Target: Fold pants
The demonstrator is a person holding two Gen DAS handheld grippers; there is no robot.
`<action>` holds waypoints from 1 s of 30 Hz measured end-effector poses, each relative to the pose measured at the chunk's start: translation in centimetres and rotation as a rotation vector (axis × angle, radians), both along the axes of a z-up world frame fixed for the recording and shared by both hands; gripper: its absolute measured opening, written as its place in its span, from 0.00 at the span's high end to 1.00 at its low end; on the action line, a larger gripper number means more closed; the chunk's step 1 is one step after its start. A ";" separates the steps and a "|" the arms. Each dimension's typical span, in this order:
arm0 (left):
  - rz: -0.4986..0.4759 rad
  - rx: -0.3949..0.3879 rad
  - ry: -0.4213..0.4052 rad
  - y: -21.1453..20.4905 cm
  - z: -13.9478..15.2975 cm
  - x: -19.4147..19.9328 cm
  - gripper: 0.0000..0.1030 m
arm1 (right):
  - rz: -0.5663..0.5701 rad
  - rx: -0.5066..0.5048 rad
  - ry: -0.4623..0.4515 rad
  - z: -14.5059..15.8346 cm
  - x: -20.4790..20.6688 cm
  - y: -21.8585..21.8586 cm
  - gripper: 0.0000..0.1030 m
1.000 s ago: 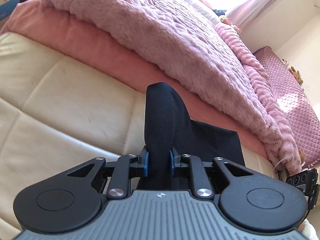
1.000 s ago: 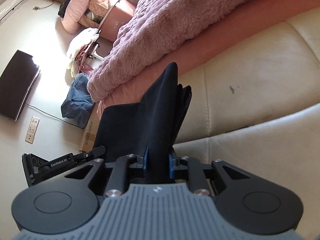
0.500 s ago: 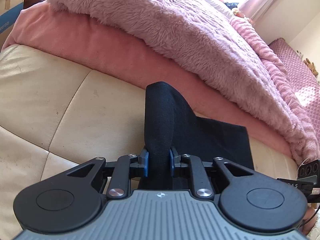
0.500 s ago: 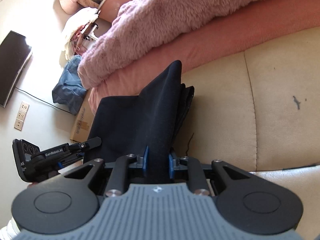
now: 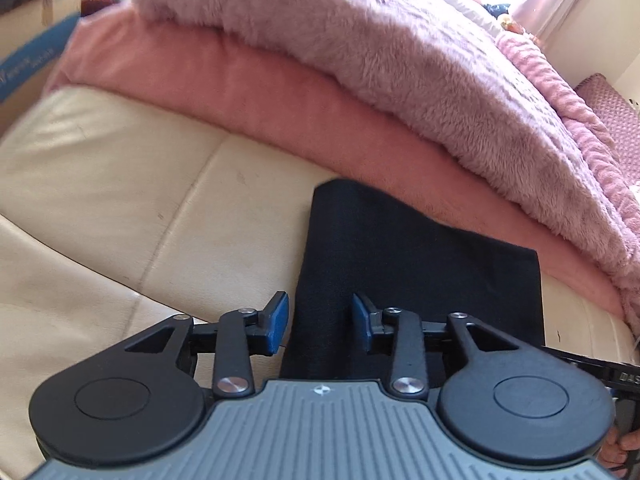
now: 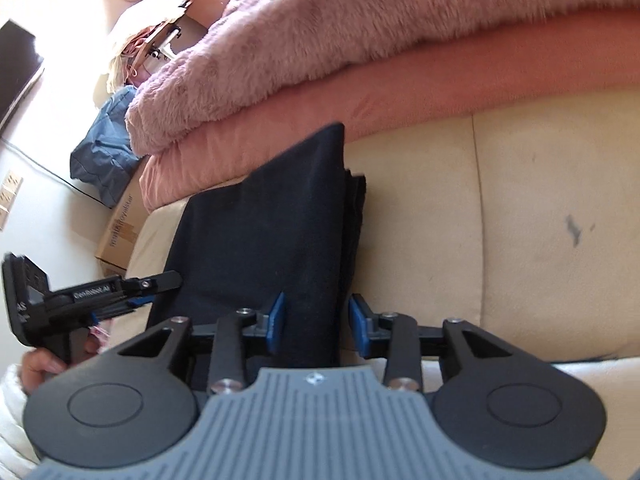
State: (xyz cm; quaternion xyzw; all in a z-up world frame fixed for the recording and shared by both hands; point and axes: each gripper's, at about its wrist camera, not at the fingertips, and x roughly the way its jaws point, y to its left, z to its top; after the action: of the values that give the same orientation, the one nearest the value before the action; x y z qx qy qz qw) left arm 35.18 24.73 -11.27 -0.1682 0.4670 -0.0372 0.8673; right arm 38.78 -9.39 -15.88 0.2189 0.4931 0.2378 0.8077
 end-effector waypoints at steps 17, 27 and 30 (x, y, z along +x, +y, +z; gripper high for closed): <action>0.094 0.472 -0.339 -10.8 12.6 -17.6 0.32 | -0.030 -0.334 -0.487 12.8 -18.5 1.7 0.20; 0.094 0.461 -0.250 -14.5 11.1 -23.4 0.28 | 0.014 -0.378 -0.443 12.5 -26.4 2.0 0.20; 0.072 0.470 -0.241 -15.4 10.7 -24.0 0.27 | 0.027 -0.386 -0.439 12.1 -27.7 1.8 0.20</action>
State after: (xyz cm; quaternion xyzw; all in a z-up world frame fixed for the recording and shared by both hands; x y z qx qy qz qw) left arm 11.17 9.36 -0.54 0.0270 0.3500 0.0837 0.9326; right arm 11.09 -7.62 -3.80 -0.0019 0.3457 0.1919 0.9185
